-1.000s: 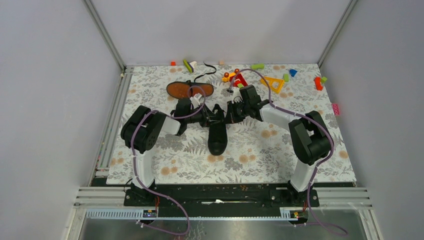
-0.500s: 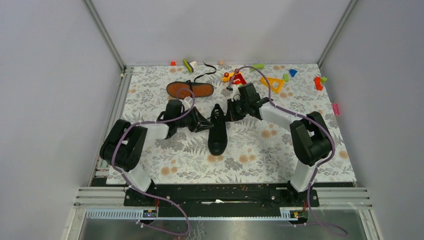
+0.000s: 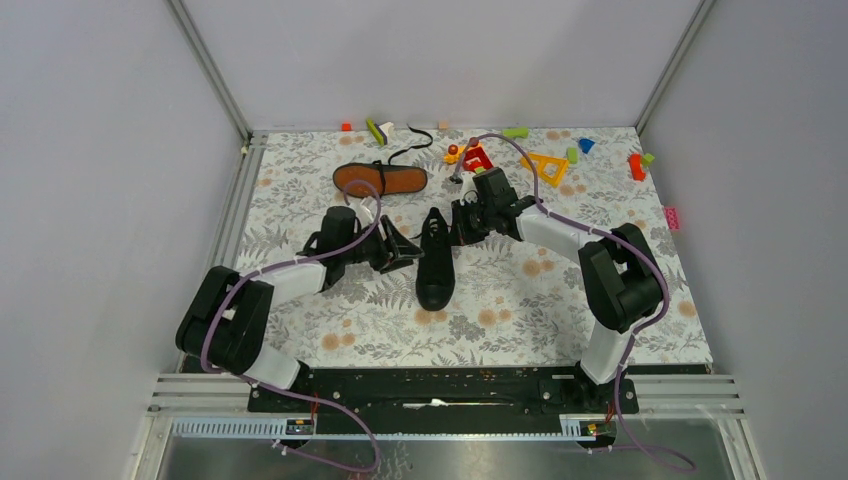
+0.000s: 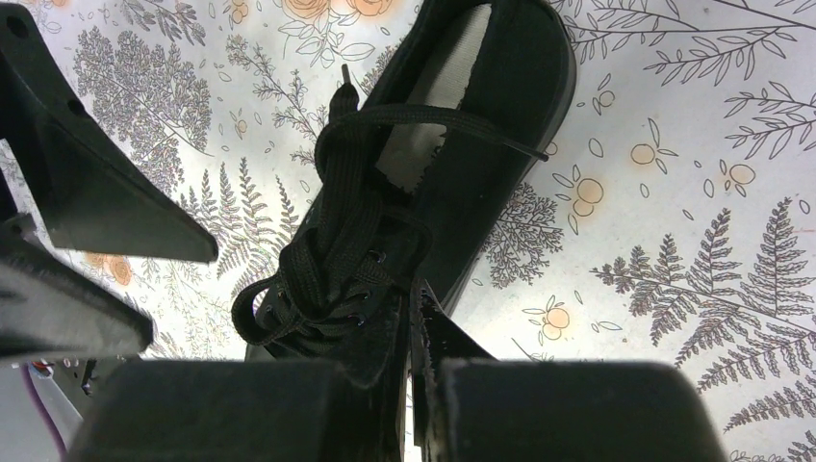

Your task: Tie the shoes

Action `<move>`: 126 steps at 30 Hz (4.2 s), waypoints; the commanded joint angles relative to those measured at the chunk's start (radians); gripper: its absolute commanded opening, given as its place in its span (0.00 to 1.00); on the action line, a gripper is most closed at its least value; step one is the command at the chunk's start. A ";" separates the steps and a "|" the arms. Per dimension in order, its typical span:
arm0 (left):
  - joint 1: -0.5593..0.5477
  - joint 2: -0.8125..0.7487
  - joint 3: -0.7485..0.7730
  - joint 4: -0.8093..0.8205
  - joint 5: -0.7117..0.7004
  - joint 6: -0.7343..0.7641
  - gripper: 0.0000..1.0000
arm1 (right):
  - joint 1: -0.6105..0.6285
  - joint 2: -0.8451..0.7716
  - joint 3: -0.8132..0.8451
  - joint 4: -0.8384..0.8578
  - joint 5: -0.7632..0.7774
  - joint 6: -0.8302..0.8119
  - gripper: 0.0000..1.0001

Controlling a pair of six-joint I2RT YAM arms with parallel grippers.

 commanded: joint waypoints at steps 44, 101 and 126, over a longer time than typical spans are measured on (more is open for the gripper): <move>-0.068 0.217 0.393 -0.531 -0.202 0.369 0.00 | -0.042 -0.011 -0.109 0.128 0.012 0.281 0.00; -0.184 0.356 0.585 -0.855 -1.073 0.423 0.00 | 0.080 0.068 0.029 -0.308 0.924 0.320 0.00; -0.237 0.393 0.643 -0.971 -1.239 0.429 0.00 | 0.145 0.130 0.116 -0.414 1.209 0.239 0.00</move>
